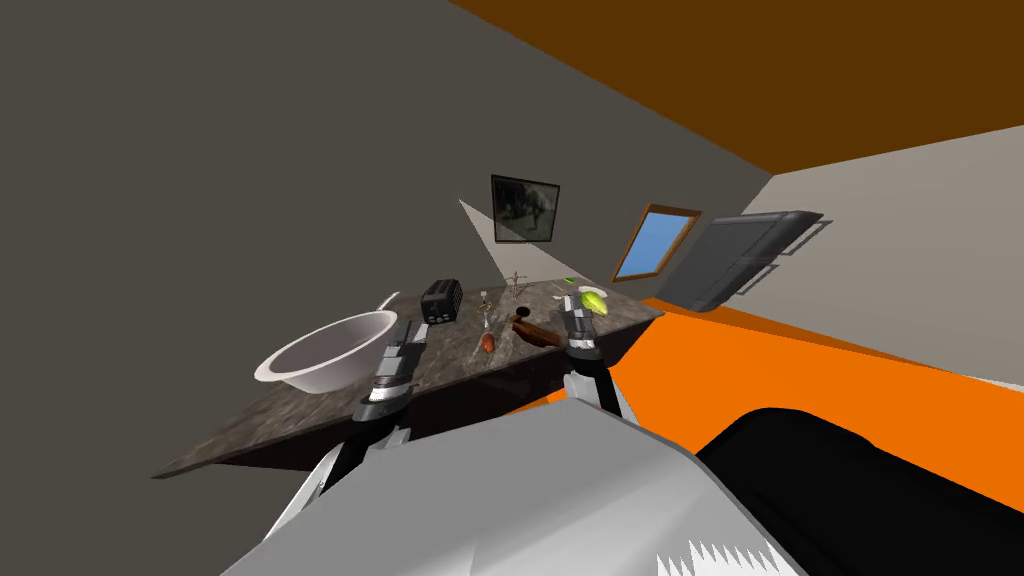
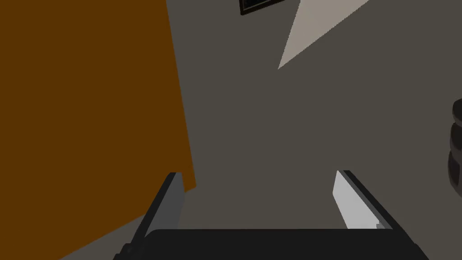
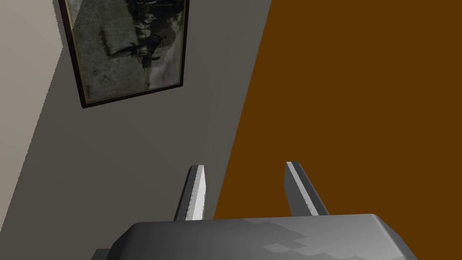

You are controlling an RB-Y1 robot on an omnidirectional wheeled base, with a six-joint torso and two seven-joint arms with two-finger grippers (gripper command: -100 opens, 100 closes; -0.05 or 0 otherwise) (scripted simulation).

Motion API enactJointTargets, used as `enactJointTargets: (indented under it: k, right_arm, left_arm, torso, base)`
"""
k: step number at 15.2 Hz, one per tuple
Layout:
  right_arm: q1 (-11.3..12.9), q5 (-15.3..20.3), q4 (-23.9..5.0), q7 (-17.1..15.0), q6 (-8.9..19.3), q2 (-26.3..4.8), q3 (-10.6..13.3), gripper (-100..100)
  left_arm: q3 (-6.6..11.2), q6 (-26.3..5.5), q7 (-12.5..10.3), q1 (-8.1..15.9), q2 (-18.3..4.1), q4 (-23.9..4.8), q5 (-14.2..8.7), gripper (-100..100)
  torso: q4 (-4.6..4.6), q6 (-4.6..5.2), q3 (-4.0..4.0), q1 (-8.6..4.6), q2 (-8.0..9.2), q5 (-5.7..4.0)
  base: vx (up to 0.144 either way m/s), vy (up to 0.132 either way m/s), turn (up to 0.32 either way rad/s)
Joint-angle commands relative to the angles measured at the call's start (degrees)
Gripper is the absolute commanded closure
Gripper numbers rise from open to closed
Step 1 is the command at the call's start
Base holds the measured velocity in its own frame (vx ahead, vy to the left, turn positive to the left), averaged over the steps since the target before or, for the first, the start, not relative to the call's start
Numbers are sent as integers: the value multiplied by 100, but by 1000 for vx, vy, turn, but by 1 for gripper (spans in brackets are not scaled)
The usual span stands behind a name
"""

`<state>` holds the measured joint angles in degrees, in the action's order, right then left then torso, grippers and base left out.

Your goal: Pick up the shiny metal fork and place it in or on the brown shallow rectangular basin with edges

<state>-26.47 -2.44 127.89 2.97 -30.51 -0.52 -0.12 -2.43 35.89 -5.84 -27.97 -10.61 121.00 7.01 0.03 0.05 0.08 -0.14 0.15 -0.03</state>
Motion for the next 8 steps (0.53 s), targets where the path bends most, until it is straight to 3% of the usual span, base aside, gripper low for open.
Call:
enactJointTargets:
  k: [1,4,7,8]
  right_arm:
    - [0,0,0,0,0,0,0,0]
    - [-1,0,0,0,0,0,-1,0]
    - [-1,0,0,0,0,0,0,0]
    - [-1,0,0,0,0,0,0,0]
  left_arm:
    - [47,-52,-83,-10,-240,-114,26,-100]
    - [114,-133,-226,14,-634,-445,107,-100]
    - [148,-178,-304,26,-881,-628,153,-100]
    - [182,-226,-386,39,-1064,-820,201,-100]
  torso:
    - [0,0,0,0,0,0]
    - [0,-3,-1,3,-2,0]
    - [0,-2,-1,3,-1,0]
    - [0,-2,-1,1,-3,0]
  base:
    - [-32,-40,-177]
    - [-29,-35,-170]
    - [-27,-37,-173]
    - [-30,-52,-237]
